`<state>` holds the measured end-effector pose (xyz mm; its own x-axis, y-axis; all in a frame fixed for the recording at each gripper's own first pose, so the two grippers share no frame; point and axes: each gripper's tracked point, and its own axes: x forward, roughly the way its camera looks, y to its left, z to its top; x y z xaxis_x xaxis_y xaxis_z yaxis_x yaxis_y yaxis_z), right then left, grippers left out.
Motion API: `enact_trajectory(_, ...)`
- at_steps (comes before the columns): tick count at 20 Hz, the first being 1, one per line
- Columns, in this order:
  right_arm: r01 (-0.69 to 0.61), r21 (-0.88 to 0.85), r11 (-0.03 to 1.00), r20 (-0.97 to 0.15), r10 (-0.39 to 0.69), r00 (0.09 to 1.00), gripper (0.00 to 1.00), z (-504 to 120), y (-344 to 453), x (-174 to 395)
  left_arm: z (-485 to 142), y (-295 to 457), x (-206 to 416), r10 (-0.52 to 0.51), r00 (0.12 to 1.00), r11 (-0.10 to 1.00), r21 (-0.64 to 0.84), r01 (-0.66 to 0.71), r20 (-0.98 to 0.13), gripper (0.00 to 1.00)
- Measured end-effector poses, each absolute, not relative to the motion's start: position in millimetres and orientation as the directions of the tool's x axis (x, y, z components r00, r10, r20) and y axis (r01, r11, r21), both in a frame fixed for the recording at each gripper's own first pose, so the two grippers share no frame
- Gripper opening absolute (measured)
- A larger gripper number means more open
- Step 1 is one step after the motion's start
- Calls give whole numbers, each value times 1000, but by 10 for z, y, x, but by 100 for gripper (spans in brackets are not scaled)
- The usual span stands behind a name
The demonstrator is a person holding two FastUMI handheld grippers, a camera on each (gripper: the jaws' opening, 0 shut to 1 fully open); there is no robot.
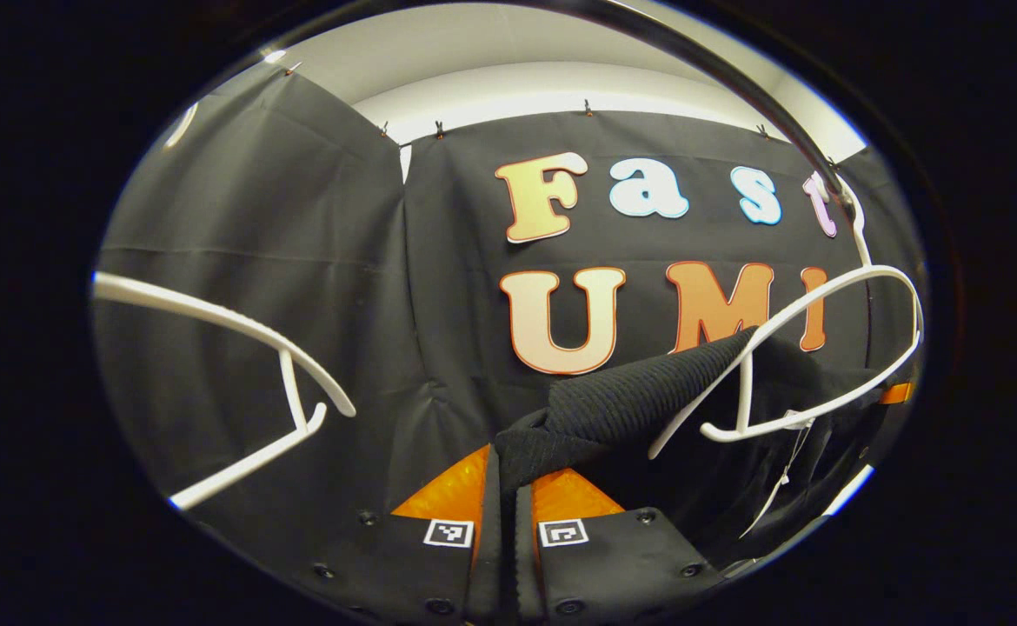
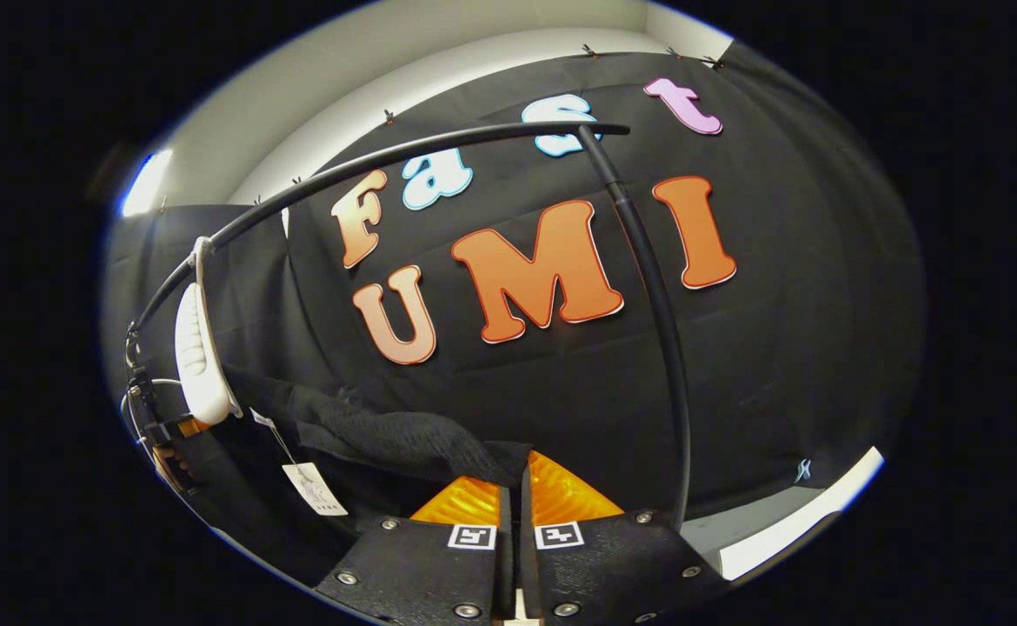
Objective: Grasp the clothes on the hanger with both hands and then place them into the laundry hamper below.
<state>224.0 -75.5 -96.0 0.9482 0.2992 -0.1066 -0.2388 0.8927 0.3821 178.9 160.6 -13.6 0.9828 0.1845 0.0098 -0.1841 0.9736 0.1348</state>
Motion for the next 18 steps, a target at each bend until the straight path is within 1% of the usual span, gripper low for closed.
enact_trajectory(5,-239,364,900,-141,307,941,2,-1161,-566,2247,-614,1720,1848,209,976,975,93,-204,-54,14)
enact_trajectory(7,-237,358,903,-168,312,935,2,-1289,-527,2143,-860,1748,1742,231,968,972,64,-225,-99,13)
enact_trajectory(9,-231,356,905,-198,315,928,2,-1445,-474,2108,-1133,1818,1533,251,958,967,68,-244,-140,14)
enact_trajectory(13,-226,360,905,-285,338,897,2,-1924,-220,1939,-1803,1524,1280,201,949,979,74,-188,-243,14)
enact_trajectory(18,-221,376,900,-392,371,842,2,-2543,207,1705,-2654,925,1089,98,919,993,93,-68,-382,14)
